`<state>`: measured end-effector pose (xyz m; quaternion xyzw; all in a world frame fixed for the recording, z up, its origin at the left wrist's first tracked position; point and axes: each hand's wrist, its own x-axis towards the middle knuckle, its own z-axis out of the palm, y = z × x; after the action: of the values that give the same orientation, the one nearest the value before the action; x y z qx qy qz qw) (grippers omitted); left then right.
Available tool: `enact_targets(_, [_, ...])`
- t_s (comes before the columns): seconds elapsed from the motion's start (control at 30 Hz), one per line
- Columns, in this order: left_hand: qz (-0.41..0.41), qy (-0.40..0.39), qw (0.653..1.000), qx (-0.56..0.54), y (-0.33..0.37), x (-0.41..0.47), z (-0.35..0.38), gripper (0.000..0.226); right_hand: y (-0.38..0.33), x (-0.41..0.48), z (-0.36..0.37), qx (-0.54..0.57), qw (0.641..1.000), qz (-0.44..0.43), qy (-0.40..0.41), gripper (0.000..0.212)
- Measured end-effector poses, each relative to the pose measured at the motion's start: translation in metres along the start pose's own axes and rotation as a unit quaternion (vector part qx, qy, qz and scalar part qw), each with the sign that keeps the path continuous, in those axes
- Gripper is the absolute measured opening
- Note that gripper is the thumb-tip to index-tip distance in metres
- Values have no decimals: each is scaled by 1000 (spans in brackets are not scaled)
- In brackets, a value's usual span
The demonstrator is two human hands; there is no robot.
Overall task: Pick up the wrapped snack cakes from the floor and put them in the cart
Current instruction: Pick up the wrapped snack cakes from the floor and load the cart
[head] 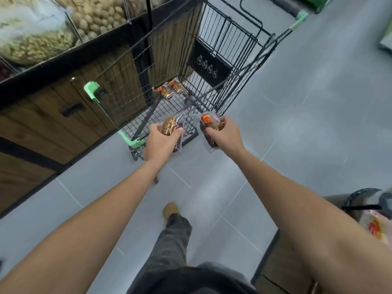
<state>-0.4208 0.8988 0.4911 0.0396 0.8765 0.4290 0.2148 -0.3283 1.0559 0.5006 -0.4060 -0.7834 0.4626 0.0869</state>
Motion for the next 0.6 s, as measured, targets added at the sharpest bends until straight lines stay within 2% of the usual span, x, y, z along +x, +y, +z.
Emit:
enact_targets(0.17, [-12,-9,1000,-23,34,75,-14,51,-42,78,22,-21,999,-17,-18,38])
enact_targets(0.37, [-30,15,999,-19,61,139,-17,49,-69,148,40,-34,998,-21,-40,24])
enact_targets(0.6, [-107,29,993,-40,73,219,3,48,-81,250,68,-39,992,-24,-118,37])
